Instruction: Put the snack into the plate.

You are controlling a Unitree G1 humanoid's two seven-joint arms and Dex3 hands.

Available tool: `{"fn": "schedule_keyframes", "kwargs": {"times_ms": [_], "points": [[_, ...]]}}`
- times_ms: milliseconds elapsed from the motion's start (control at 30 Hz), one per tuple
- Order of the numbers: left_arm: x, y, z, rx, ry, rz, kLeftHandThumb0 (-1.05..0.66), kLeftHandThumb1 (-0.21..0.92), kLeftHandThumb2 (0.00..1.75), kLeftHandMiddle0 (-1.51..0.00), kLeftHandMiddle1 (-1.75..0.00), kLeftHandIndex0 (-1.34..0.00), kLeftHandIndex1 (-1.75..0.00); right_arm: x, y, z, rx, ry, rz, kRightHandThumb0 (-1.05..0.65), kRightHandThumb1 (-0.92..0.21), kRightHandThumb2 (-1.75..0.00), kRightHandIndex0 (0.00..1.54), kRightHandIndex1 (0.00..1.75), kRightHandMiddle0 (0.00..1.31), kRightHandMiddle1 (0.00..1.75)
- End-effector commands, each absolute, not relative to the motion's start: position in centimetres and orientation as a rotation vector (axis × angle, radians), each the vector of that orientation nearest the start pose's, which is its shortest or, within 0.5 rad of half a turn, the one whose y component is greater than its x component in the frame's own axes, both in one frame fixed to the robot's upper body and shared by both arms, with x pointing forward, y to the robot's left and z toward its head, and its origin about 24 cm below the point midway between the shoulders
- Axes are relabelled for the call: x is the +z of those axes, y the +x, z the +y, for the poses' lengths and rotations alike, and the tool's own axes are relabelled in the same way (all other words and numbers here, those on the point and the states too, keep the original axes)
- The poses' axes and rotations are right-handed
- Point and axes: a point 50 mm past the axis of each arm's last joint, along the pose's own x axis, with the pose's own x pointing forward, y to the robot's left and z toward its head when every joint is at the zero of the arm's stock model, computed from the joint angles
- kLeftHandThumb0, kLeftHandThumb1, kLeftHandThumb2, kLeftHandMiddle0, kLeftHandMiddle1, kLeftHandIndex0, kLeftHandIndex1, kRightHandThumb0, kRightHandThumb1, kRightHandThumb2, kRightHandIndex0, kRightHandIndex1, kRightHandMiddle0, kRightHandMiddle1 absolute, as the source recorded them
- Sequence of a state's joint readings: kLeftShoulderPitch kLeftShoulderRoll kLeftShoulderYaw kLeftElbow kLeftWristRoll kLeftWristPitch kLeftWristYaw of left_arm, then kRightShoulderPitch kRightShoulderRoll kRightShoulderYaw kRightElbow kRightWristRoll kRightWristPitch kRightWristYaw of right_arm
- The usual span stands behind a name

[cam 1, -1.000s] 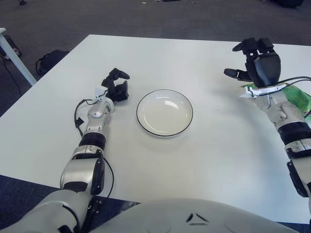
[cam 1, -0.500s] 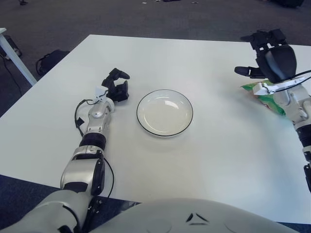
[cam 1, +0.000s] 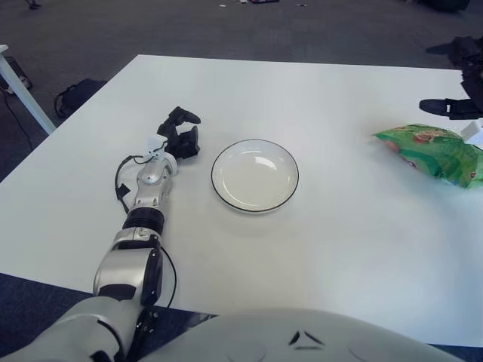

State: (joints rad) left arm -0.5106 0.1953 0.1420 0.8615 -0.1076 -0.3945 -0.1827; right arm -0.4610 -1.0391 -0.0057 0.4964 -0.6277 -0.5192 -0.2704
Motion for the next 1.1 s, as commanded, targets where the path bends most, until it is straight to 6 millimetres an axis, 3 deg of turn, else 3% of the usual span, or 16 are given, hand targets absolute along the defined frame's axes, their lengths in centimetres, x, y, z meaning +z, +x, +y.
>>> {"fn": "schedule_keyframes", "kwargs": {"times_ms": [0, 200, 400, 467, 633, 867, 1067], "points": [[0.2, 31.6, 19.6, -0.064, 0.023, 0.101, -0.42, 0.52, 1.05, -1.10, -1.75, -0.45, -1.75, 21.9, 29.7, -32.6, -0.140, -1.566, -0.515, -0.62, -0.77, -0.64, 0.18, 0.39, 0.00, 1.01], [0.2, 31.6, 19.7, -0.068, 0.018, 0.097, -0.41, 0.53, 1.04, -1.11, -1.75, -0.44, -1.75, 22.3, 28.9, -33.1, -0.078, -1.585, -0.456, -0.62, -0.72, -0.68, 0.16, 0.37, 0.00, 1.00], [0.2, 31.6, 19.9, -0.074, 0.015, 0.095, -0.41, 0.53, 1.04, -1.11, -1.75, -0.44, -1.75, 22.3, 28.6, -33.5, -0.033, -1.619, -0.372, -0.77, -0.87, -0.51, 0.12, 0.29, 0.00, 0.87], [0.2, 31.6, 19.9, -0.074, 0.014, 0.094, -0.41, 0.54, 1.04, -1.12, -1.75, -0.44, -1.75, 22.1, 28.2, -34.0, -0.031, -1.643, -0.314, -0.88, -0.90, -0.56, 0.06, 0.23, 0.00, 0.69], [0.2, 31.6, 20.0, -0.077, 0.015, 0.091, -0.41, 0.53, 1.04, -1.13, -1.75, -0.44, -1.75, 21.3, 27.8, -34.9, -0.048, -1.661, -0.225, -0.99, -0.92, -0.65, 0.01, 0.11, 0.00, 0.47], [0.2, 31.7, 20.0, -0.081, 0.012, 0.090, -0.41, 0.54, 1.04, -1.12, -1.75, -0.44, -1.75, 18.1, 28.3, -35.9, -0.046, -1.606, -0.111, -1.04, -0.92, -0.75, 0.00, 0.02, 0.00, 0.39], [0.2, 31.7, 20.1, -0.080, 0.017, 0.089, -0.41, 0.54, 1.04, -1.11, -1.75, -0.44, -1.75, 18.0, 28.0, -34.9, 0.024, -1.529, -0.066, -1.05, -0.92, -0.81, 0.00, 0.00, 0.00, 0.37]]}}
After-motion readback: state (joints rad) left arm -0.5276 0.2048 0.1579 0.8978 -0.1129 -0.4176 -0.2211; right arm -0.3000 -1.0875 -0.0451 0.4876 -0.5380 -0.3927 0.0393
